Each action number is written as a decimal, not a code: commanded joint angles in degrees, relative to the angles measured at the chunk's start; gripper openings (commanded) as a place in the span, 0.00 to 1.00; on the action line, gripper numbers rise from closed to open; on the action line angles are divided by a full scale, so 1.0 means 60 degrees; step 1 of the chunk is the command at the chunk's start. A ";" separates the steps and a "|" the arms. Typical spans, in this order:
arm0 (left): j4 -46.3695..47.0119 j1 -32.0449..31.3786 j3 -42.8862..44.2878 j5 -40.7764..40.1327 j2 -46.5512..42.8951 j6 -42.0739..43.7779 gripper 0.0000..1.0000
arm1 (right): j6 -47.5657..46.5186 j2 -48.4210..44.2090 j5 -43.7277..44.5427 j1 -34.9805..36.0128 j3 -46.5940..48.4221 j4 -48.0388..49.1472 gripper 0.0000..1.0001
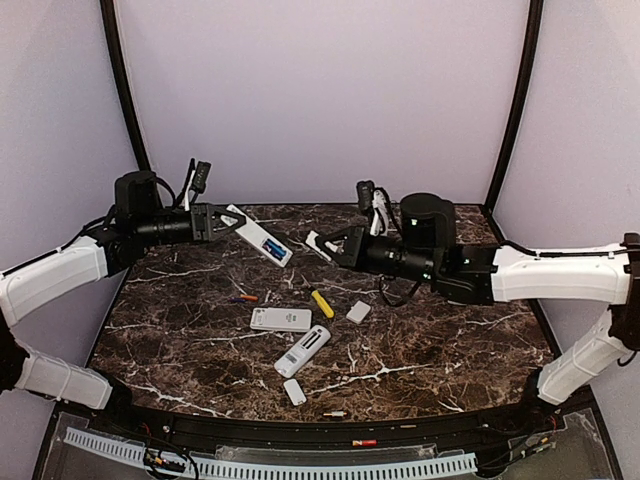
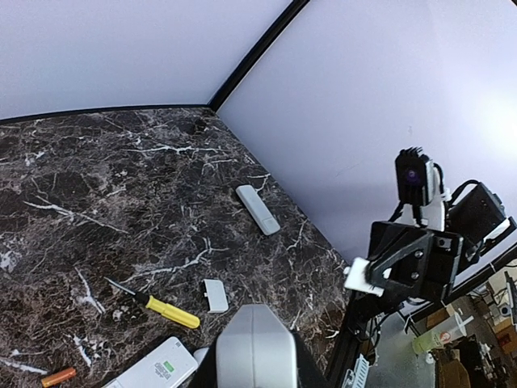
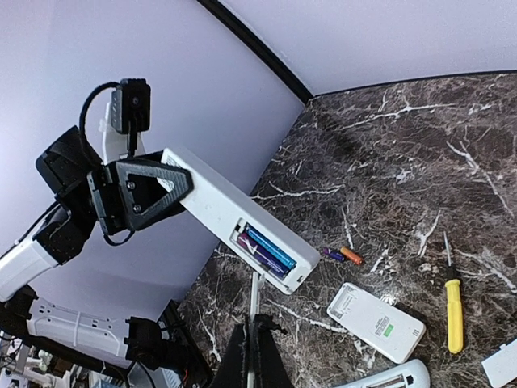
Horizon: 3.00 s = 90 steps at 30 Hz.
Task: Unload the batteries from the remote control
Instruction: Place the battery cover at the center of the board, then place the remote control without the battery cover at the center of the board.
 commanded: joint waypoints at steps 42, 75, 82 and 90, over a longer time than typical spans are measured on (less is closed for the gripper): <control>-0.6581 0.0078 -0.1324 0.0430 0.0662 0.0629 0.00 | -0.0777 -0.0098 0.3014 -0.2254 -0.1760 -0.3633 0.65; -0.5418 0.0123 -0.1569 -0.2618 0.2166 -0.0055 0.46 | -0.1412 -0.2677 0.2396 -0.2233 -0.2414 -0.2988 0.80; -0.5238 0.0130 -0.2116 -0.3600 0.1119 -0.0646 0.72 | -0.1613 -0.2811 0.2127 -0.2222 -0.2408 -0.2972 0.81; -0.6312 0.0361 -0.1409 -0.4647 -0.0236 -0.0425 0.92 | -0.2528 -0.3416 0.1261 -0.2225 -0.2419 -0.2722 0.87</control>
